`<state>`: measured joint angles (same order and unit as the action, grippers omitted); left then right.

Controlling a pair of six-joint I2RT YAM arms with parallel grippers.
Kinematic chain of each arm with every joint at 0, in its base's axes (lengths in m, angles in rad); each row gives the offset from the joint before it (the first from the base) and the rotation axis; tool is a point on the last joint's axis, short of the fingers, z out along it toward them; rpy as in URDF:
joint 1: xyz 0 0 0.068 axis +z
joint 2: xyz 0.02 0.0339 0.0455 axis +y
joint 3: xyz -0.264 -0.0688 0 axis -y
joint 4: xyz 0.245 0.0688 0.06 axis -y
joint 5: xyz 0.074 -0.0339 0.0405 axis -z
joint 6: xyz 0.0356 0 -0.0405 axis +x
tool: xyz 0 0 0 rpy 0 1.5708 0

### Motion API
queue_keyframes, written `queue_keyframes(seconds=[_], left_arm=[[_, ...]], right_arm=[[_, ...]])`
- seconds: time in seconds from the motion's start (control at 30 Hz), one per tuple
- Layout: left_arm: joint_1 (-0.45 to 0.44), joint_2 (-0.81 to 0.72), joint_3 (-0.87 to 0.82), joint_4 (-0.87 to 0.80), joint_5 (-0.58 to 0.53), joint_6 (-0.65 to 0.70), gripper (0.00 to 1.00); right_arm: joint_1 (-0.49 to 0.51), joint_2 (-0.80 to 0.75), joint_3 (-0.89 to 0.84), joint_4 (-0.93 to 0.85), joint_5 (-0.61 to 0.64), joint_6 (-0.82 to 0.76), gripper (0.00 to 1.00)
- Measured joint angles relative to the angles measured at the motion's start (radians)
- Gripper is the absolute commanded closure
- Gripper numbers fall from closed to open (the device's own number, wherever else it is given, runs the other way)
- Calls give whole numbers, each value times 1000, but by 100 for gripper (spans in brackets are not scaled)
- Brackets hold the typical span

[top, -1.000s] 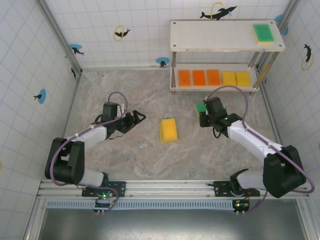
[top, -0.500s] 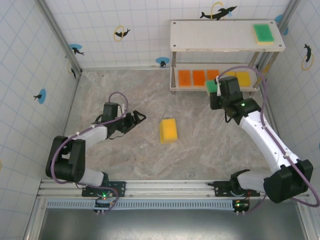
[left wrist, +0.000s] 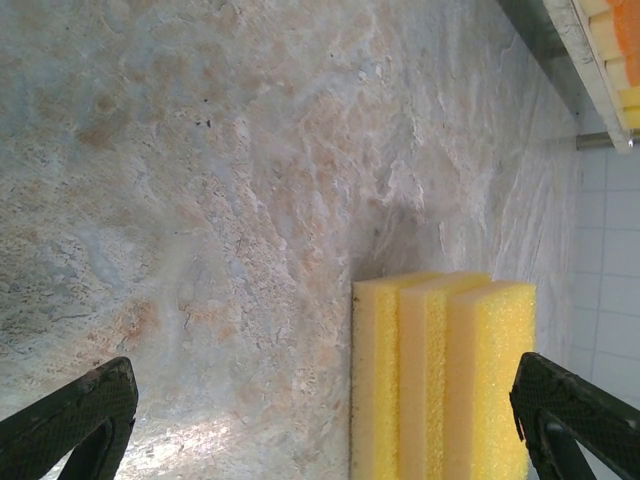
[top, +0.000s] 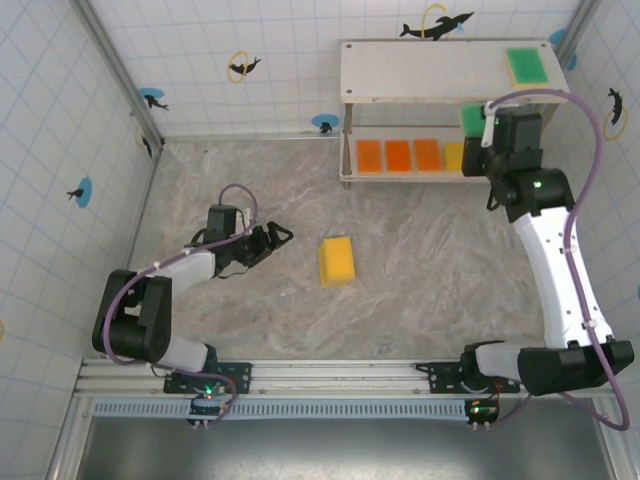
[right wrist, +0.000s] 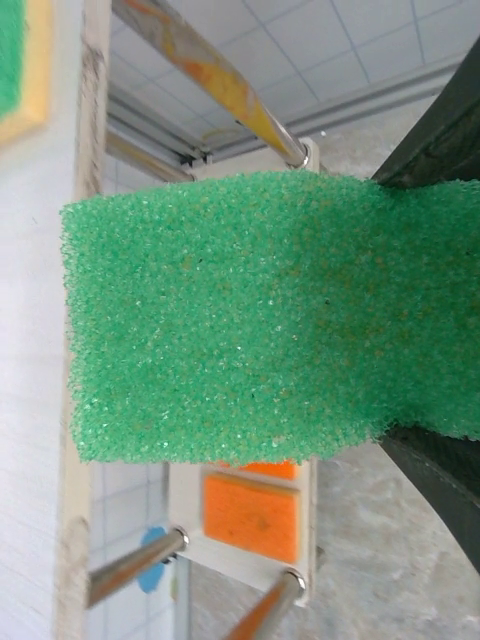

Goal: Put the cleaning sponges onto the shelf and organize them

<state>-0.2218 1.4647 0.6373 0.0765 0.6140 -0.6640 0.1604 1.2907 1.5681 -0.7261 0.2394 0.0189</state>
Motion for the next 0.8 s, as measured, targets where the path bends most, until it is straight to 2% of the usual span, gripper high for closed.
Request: queue_keyframes(seconds=[0.13,0.53,0.8], left_arm=[[0,0,5,0,3,7,2],[0,0,7,0,8,10,2],[0,0,6,13,22,10,2]], right_arm=[[-48,51,82,-20,-13,5,45],[-81,202,301,-35,-5,-9,44],[-90,410,595,-52,-1,-40,43]])
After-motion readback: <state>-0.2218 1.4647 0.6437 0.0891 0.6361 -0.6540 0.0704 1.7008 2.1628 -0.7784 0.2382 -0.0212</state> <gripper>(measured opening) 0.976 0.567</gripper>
